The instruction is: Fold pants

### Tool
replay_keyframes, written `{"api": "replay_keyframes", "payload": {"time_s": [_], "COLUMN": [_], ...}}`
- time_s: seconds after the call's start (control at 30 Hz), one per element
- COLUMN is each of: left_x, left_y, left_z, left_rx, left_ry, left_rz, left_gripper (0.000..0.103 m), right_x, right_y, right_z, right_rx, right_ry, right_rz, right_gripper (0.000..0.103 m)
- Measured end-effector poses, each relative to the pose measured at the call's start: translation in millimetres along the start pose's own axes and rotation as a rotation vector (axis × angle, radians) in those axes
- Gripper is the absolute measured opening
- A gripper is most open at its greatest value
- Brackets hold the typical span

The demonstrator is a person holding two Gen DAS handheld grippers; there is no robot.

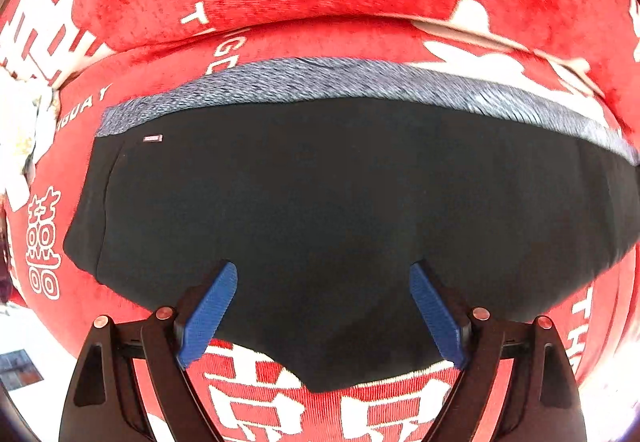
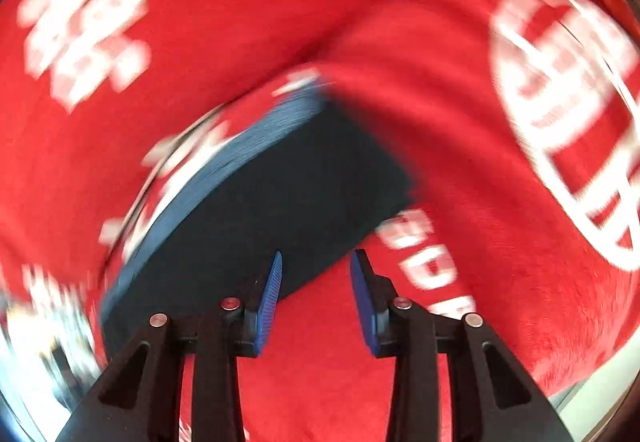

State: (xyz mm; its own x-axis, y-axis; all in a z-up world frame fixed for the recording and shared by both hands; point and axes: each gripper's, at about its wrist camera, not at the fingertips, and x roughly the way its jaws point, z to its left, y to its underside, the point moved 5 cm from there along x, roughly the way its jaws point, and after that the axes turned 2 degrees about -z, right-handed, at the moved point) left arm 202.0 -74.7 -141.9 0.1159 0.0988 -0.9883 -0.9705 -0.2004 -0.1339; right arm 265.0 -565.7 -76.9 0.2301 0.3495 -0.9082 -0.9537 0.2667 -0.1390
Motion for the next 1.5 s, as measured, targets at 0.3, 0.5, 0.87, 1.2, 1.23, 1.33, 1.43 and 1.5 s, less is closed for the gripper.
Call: {"api": "replay_keyframes", "payload": {"time_s": [0.3, 0.5, 0.87, 1.2, 1.23, 1.33, 1.43, 1.5], "left_x": [19, 17, -10, -6, -5, 3, 6, 10], "left_y": [33, 33, 33, 19, 18, 11, 3, -4], "left_z": [-7, 2, 15, 85, 96, 137, 190, 223], "left_rx": [0.03, 0.055, 0.033, -0.02, -0.024, -0.039, -0.065, -0.089], "left_ry": [-0.013, -0.028, -0.036, 0.016, 0.025, 0.046, 0.039, 0.033], "left_rz": [-0.008, -0.005, 0.012, -0.018, -0.021, -0.018, -0.045, -0.073], "left_gripper": [0.093, 0.093, 0.093, 0.093, 0.093, 0.093, 0.093, 0.093], "right_x": [100, 83, 48, 70, 77, 98, 124, 149], "right_y": [67, 75, 85, 95, 98, 112, 126, 136], "right_z": [135, 126, 105, 214, 235, 305, 374, 427], "right_rx": [-0.528, -0.518, -0.336, -0.482, -0.503, -0.579, -0.651, -0.733], "right_ry": [0.042, 0.035, 0.046, -0.086, -0.109, -0.186, -0.258, -0.288], "right_rz": [0.121, 0.149, 0.202, 0.233, 0.244, 0.28, 0.326, 0.355], "right_gripper": [0.041, 0.048, 0.05, 0.053, 0.053, 0.053, 0.053, 0.053]}}
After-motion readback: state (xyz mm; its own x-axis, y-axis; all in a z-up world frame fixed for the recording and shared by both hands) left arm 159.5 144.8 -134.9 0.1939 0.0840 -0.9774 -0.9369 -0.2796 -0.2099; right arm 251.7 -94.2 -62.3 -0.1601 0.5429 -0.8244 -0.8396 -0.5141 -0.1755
